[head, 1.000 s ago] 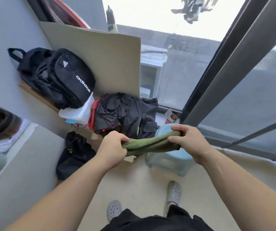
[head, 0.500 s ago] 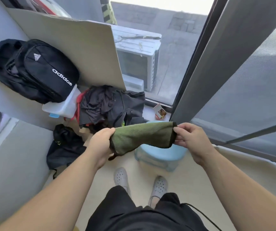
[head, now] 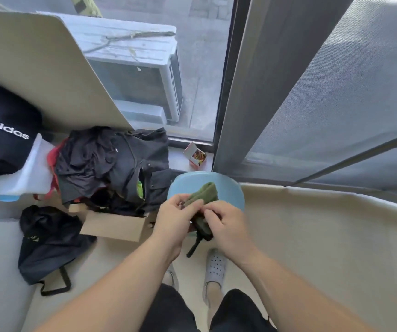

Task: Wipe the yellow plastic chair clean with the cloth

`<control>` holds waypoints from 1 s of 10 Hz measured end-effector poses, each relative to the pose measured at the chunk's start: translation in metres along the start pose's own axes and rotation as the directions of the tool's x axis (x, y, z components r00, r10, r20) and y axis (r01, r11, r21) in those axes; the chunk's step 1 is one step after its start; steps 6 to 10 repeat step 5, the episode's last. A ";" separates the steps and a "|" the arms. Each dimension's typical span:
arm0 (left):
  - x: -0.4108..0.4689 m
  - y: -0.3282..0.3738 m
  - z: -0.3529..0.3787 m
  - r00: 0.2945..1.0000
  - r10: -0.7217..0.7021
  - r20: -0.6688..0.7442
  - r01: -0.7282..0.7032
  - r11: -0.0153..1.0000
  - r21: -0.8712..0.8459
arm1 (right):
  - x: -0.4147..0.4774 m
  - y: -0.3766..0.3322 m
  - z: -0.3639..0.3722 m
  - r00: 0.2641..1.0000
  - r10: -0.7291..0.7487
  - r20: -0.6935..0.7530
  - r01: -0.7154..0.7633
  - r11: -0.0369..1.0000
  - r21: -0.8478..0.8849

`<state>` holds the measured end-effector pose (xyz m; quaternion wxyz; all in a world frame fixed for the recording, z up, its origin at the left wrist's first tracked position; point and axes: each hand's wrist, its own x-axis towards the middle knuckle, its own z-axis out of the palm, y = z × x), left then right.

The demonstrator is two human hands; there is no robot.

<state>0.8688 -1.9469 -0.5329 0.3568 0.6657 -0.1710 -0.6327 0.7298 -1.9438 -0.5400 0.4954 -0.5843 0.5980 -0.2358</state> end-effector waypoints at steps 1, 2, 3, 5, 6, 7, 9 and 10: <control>0.038 -0.018 0.000 0.999 -0.049 0.009 0.049 0.998 0.042 | 0.025 0.046 -0.001 0.970 0.187 -0.158 -0.169 0.978 0.120; 0.084 -0.037 -0.004 0.983 -0.146 0.115 0.134 0.986 0.103 | 0.058 0.100 0.013 0.877 0.448 0.172 -0.478 0.783 0.398; 0.140 -0.061 -0.015 0.975 -0.196 0.101 0.177 0.970 0.167 | 0.087 0.150 0.040 0.822 0.508 0.259 -0.570 0.715 0.405; 0.236 -0.111 -0.026 0.975 -0.224 0.002 0.221 0.964 0.147 | 0.141 0.211 0.085 0.816 0.577 0.040 -0.567 0.782 0.259; 0.236 -0.111 -0.026 0.975 -0.224 0.002 0.221 0.964 0.147 | 0.141 0.211 0.085 0.816 0.577 0.040 -0.567 0.782 0.259; 0.236 -0.111 -0.026 0.975 -0.224 0.002 0.221 0.964 0.147 | 0.141 0.211 0.085 0.816 0.577 0.040 -0.567 0.782 0.259; 0.236 -0.111 -0.026 0.975 -0.224 0.002 0.221 0.964 0.147 | 0.141 0.211 0.085 0.816 0.577 0.040 -0.567 0.782 0.259; 0.236 -0.111 -0.026 0.975 -0.224 0.002 0.221 0.964 0.147 | 0.141 0.211 0.085 0.816 0.577 0.040 -0.567 0.782 0.259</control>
